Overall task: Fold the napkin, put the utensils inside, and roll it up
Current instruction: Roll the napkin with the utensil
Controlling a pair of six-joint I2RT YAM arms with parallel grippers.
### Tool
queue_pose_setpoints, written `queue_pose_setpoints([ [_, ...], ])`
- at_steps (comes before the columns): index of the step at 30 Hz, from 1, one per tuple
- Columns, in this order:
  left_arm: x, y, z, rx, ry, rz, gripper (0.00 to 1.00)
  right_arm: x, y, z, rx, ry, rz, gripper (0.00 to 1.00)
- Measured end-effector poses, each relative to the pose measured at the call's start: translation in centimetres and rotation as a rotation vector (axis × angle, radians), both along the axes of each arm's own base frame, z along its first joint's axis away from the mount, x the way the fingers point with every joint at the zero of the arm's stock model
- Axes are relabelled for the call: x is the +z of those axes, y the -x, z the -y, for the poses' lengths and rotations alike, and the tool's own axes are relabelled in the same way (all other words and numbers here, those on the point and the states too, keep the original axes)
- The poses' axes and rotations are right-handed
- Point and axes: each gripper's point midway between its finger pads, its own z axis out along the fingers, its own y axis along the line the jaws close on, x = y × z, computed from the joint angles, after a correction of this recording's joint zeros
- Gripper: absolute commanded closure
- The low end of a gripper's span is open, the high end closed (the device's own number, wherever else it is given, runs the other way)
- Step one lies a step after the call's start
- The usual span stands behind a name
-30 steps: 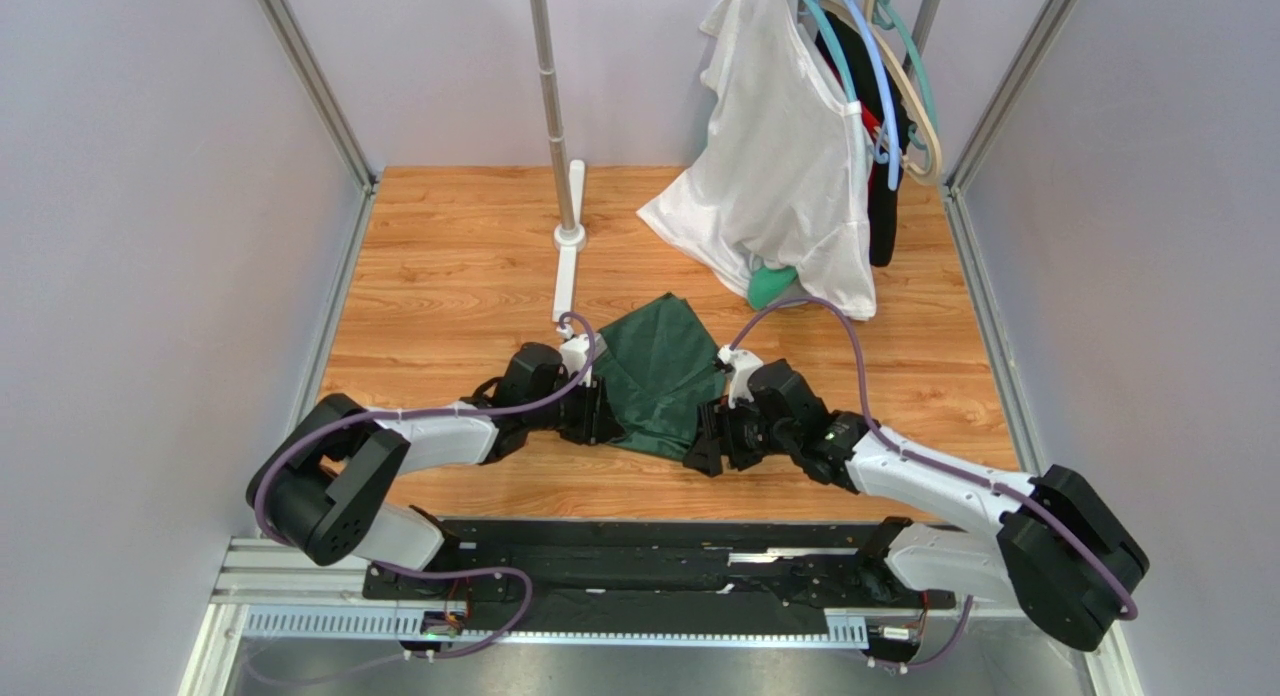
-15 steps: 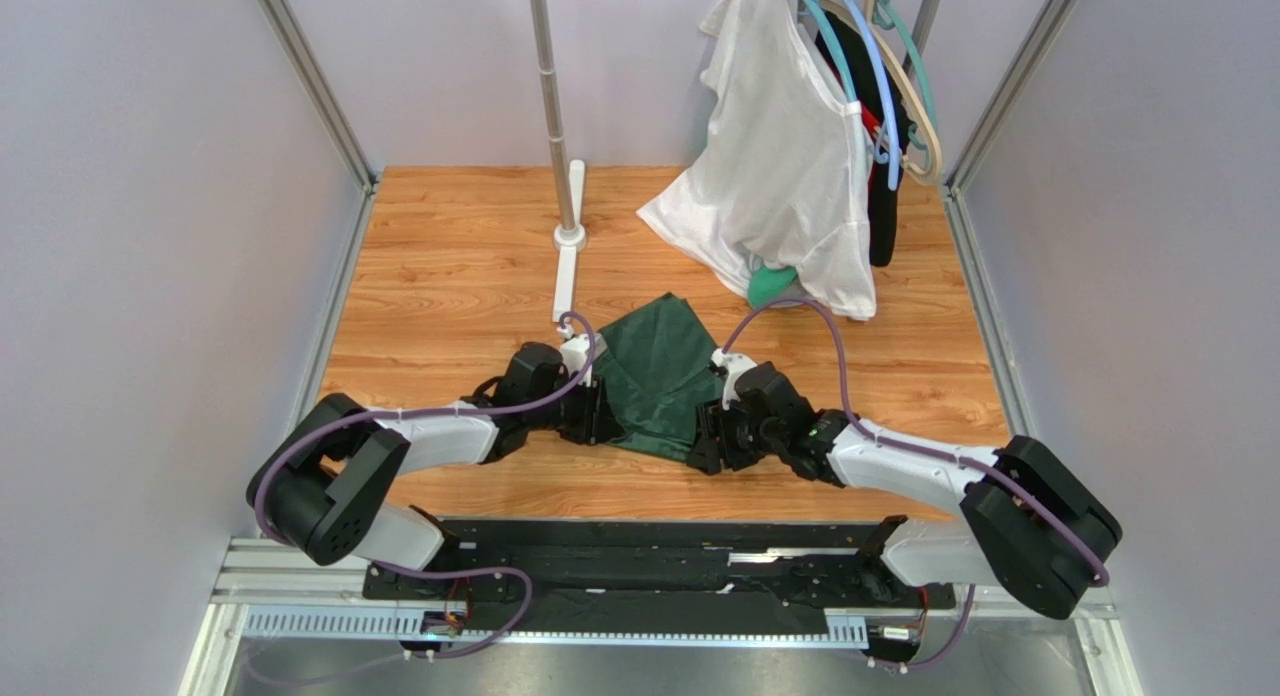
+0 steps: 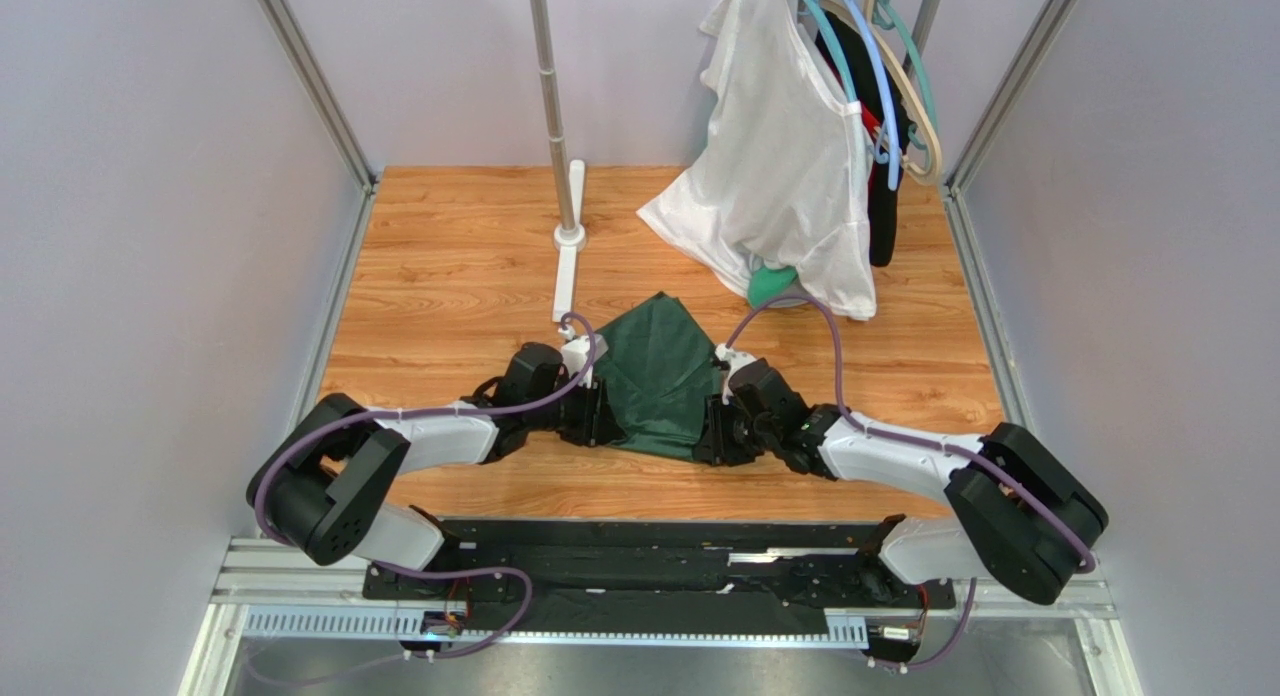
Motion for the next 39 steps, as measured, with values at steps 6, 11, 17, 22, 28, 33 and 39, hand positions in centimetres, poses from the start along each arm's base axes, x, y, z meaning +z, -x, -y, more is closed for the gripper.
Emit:
queue_pose_setpoints([
  [6, 0.1, 0.3, 0.2, -0.021, 0.011, -0.002, 0.5, 0.0, -0.3, -0.1, -0.036, -0.01, -0.029, 1.0],
  [11, 0.9, 0.3, -0.1, -0.024, 0.003, 0.026, 0.42, 0.0, -0.8, -0.1, -0.061, -0.016, -0.051, 1.0],
  [17, 3.5, -0.4, -1.8, 0.045, -0.026, 0.139, 0.43, -0.1, -1.1, 0.1, -0.082, -0.019, -0.068, 1.0],
  [22, 3.8, -0.9, -3.0, 0.109, -0.062, 0.167, 0.46, -0.1, -1.3, 0.1, -0.089, -0.018, -0.073, 1.0],
  [28, 2.9, -0.9, -4.7, 0.196, -0.125, 0.137, 0.48, 0.0, -1.3, 0.2, -0.09, -0.014, -0.077, 1.0],
  [33, 3.0, -0.9, -5.8, 0.267, -0.13, 0.144, 0.49, 0.0, -1.3, 0.2, -0.091, -0.01, -0.08, 1.0],
  [39, 1.0, -0.5, -6.6, 0.295, -0.195, 0.078, 0.5, 0.0, -1.3, 0.3, -0.089, -0.007, -0.08, 1.0],
])
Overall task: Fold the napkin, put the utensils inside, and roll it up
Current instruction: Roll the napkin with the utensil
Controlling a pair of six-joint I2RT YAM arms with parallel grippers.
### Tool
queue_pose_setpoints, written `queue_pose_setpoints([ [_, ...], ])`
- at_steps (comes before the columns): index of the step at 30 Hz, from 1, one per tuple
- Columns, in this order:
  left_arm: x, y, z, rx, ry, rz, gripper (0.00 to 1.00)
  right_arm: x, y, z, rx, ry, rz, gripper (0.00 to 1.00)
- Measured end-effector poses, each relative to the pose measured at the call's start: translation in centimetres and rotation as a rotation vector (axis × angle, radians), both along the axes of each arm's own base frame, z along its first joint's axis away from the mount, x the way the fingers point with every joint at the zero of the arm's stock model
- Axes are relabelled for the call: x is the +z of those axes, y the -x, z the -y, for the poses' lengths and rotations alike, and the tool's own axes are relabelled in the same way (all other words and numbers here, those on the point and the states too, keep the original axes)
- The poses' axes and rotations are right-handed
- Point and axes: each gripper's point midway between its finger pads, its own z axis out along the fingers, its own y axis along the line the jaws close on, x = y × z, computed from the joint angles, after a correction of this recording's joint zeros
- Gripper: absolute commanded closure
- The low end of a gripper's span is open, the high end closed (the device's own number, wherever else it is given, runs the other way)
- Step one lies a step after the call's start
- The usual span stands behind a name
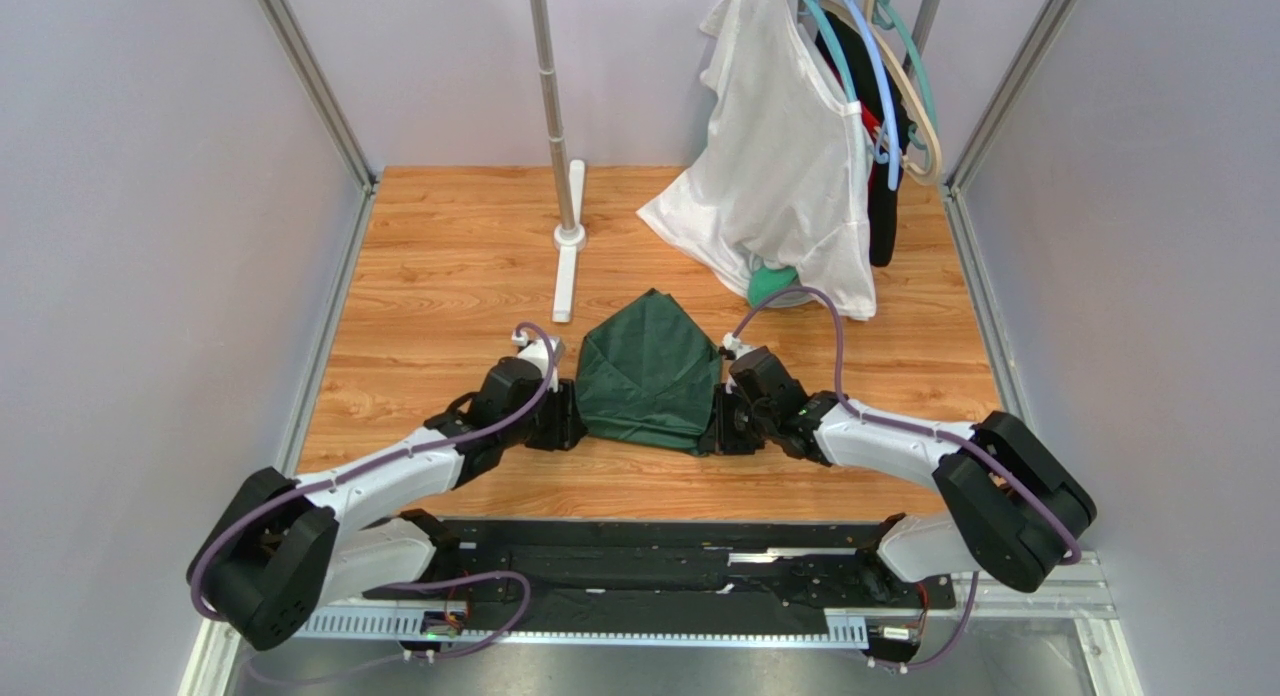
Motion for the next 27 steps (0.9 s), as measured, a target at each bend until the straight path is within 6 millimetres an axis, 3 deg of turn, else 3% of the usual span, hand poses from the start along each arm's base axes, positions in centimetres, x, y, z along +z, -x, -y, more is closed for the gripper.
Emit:
queue_pose_setpoints([
  [8, -1.2, 0.1, -0.8, 0.06, -0.037, -0.048, 0.49, 0.0, 0.0, 0.0, 0.001, 0.0, 0.001, 1.0],
  [13, -0.9, -0.4, -0.1, 0.058, 0.006, -0.023, 0.37, 0.0, 0.0, 0.0, 0.004, 0.0, 0.001, 1.0],
  [18, -0.7, -0.2, 0.4, 0.051, 0.077, -0.004, 0.36, 0.0, 0.0, -0.1, 0.006, -0.002, -0.004, 1.0],
  [27, -0.6, -1.6, -1.0, 0.138, 0.107, -0.005, 0.38, 0.0, 0.0, -0.1, 0.007, -0.005, -0.007, 1.0],
])
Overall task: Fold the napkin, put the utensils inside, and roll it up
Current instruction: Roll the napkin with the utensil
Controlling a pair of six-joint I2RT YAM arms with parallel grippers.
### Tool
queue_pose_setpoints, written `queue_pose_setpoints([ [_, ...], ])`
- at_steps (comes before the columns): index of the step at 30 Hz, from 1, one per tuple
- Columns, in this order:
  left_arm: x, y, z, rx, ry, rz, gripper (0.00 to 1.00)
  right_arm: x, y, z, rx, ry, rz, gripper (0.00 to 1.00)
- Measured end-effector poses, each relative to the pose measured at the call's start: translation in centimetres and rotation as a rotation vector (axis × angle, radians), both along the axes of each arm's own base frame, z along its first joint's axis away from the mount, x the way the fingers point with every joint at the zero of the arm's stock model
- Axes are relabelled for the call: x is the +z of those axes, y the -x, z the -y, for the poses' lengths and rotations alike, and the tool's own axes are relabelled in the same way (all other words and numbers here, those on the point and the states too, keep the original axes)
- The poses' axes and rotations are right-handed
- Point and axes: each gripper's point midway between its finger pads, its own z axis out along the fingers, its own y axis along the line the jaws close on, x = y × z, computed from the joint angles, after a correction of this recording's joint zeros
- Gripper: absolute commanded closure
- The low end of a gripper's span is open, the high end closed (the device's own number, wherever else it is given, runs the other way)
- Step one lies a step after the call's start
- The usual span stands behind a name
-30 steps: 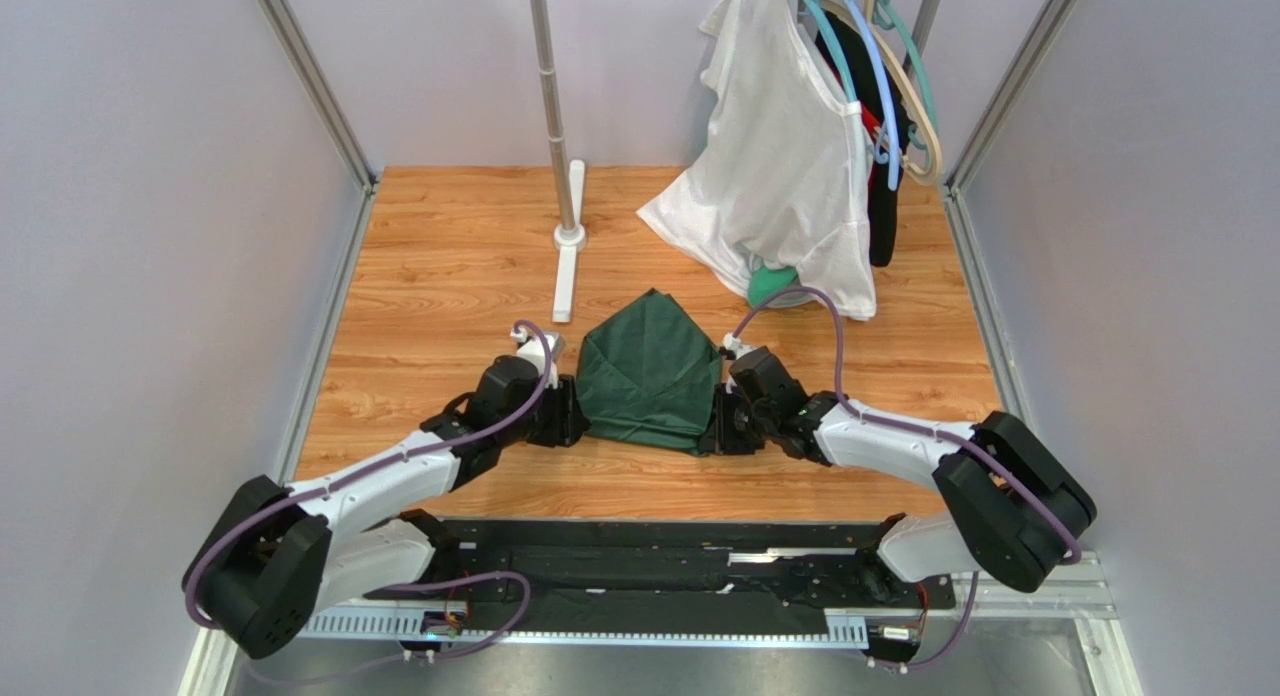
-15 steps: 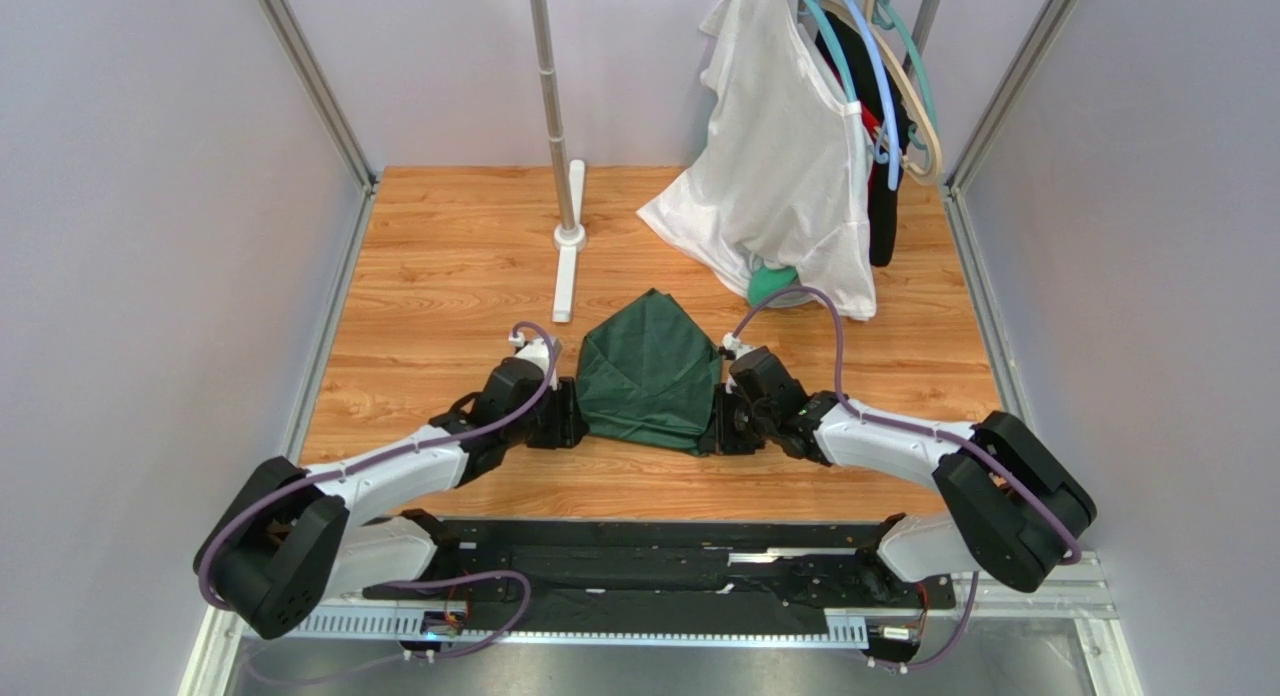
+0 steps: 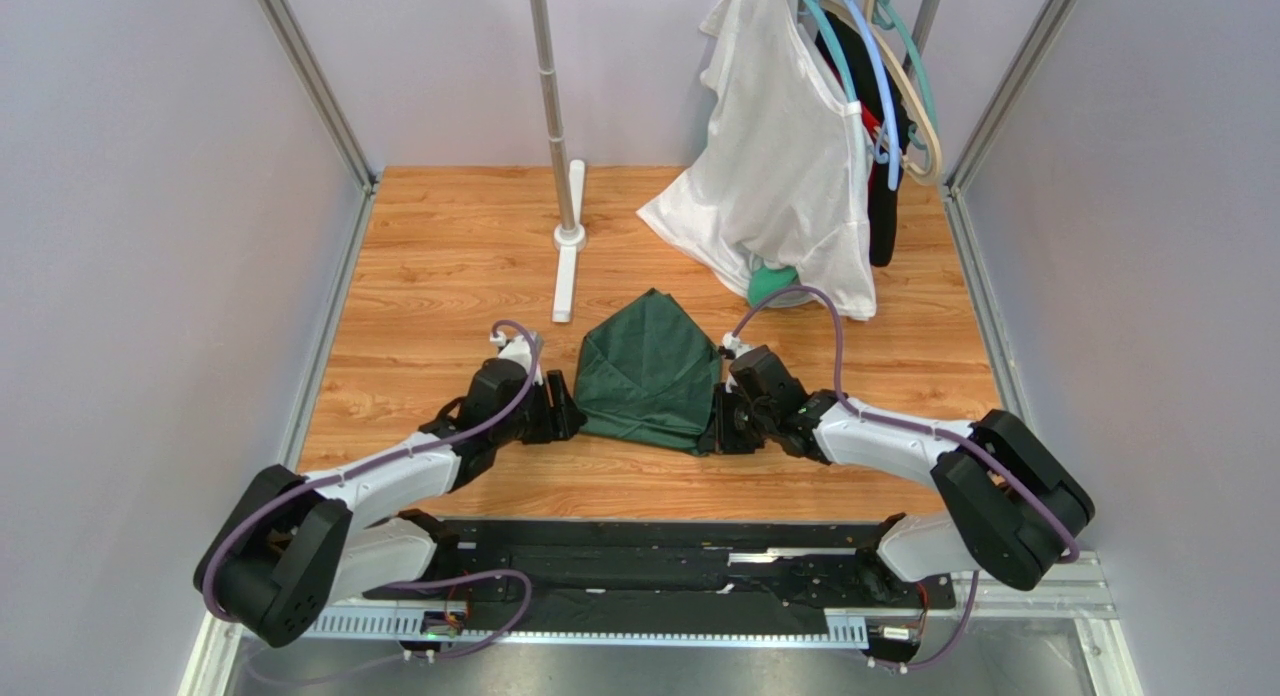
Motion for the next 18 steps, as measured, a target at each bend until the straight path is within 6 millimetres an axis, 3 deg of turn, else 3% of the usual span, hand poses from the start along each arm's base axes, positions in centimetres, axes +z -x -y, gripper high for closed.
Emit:
queue_pose_setpoints([
  [10, 0.0, -1.0, 1.1, -0.008, 0.08, 0.013, 0.42, 0.0, 0.1, 0.0, 0.002, -0.002, -0.003, 1.0],
  [18, -0.3, -1.0, 1.4, -0.008, 0.104, -0.002, 0.58, 0.0, 0.1, 0.0, 0.002, -0.002, -0.003, 1.0],
])
